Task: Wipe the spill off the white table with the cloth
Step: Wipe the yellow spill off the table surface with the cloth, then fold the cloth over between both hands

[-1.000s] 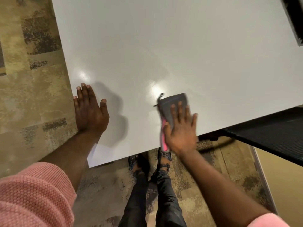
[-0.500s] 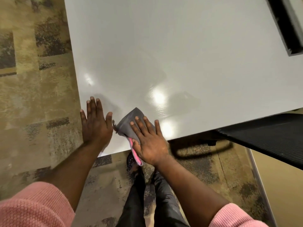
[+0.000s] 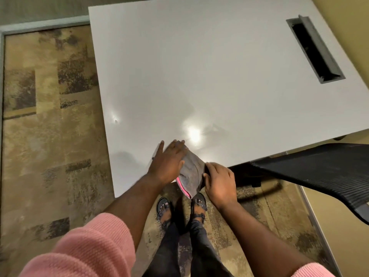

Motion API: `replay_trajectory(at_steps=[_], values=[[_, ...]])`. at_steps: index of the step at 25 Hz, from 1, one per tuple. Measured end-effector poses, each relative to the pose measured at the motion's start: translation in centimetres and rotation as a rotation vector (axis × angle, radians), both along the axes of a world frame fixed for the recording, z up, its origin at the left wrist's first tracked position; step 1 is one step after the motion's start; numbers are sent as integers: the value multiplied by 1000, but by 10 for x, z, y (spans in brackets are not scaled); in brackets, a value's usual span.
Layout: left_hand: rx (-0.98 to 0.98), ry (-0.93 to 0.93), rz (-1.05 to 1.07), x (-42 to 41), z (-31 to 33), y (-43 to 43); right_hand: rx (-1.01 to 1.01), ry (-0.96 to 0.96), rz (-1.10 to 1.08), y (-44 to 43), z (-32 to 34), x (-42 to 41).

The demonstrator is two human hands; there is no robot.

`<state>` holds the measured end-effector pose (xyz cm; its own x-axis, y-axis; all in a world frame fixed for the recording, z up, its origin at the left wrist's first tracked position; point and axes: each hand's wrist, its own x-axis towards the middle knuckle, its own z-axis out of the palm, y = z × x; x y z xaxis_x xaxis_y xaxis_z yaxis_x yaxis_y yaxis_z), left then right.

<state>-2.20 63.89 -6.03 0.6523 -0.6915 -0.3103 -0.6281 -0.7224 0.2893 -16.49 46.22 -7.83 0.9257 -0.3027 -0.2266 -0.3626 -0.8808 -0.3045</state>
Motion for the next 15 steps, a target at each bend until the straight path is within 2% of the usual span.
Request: replay_trajectory(at_steps=[5,15], values=[[194,-23,-161,11,-3,-28,51,4,-196,11,0,-7],[277,-130,-199,27,9,-38,33,24,-265,11,6,9]])
